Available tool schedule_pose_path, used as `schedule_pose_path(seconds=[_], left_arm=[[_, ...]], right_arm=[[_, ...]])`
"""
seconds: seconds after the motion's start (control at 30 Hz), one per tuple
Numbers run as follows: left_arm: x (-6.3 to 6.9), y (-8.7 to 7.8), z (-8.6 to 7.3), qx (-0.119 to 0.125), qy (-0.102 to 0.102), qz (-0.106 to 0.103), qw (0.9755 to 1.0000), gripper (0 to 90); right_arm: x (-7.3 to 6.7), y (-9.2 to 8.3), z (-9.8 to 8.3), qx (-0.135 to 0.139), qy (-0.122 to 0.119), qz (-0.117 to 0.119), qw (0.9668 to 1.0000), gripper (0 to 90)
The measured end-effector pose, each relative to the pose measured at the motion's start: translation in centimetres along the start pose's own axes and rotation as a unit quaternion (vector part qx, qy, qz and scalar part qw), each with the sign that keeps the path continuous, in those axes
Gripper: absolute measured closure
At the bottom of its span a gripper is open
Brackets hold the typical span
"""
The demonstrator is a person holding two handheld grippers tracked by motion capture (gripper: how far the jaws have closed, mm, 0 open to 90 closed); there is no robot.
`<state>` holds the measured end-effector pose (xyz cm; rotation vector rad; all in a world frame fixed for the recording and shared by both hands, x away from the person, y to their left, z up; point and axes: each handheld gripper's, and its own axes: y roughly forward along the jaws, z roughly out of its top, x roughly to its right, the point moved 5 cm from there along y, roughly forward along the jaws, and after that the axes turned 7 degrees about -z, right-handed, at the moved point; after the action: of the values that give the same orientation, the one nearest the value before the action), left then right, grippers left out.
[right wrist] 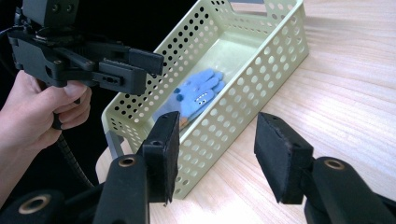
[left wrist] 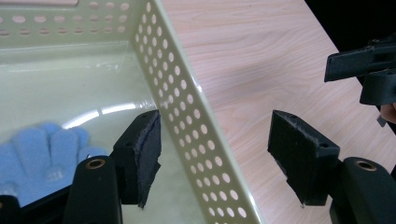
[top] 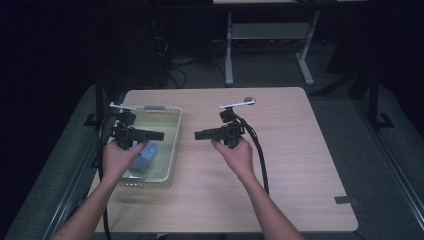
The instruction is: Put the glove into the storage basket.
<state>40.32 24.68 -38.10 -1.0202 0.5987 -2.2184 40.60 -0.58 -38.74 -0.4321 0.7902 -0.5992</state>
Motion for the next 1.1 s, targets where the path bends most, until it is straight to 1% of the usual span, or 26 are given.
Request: schedule_pose_path(seconds=[0.3,0.37,0.47,0.7,0.77,0.93,1.03,1.1], left_arm=[[0.7,0.3,0.2,0.012,0.003,-0.012,0.9999,32.6],[0.9,0.4,0.2,0.013,0.007,-0.016,0.9998,32.3],[1.3,0.7,0.3,0.017,0.005,-0.025,0.9995,32.5],[1.9,1.2,0.4,0.014,0.009,-0.033,0.9993,30.3],[2.3,1.6,0.5,0.017,0.010,-0.038,0.9991,30.0],[2.9,2.1,0.6,0.017,0.015,-0.041,0.9989,28.8],[3.2,2.4,0.6,0.019,0.014,-0.044,0.9988,28.3],[3.4,2.5,0.6,0.016,0.018,-0.044,0.9987,27.8]], right_arm=[[0.5,-0.9,-0.2,0.006,0.005,0.003,1.0000,47.8],[0.6,-1.1,-0.3,0.007,0.006,0.003,1.0000,47.4],[0.9,-1.5,-0.5,0.007,0.006,0.003,1.0000,46.6],[1.3,-2.3,-0.7,0.010,0.012,0.007,0.9999,45.4],[1.7,-2.8,-0.9,0.015,0.015,0.007,0.9997,44.8],[2.3,-3.7,-1.1,0.020,0.025,0.006,0.9995,44.0],[2.6,-4.1,-1.2,0.024,0.027,0.007,0.9993,43.5],[2.7,-4.2,-1.3,0.024,0.027,0.006,0.9993,43.3]])
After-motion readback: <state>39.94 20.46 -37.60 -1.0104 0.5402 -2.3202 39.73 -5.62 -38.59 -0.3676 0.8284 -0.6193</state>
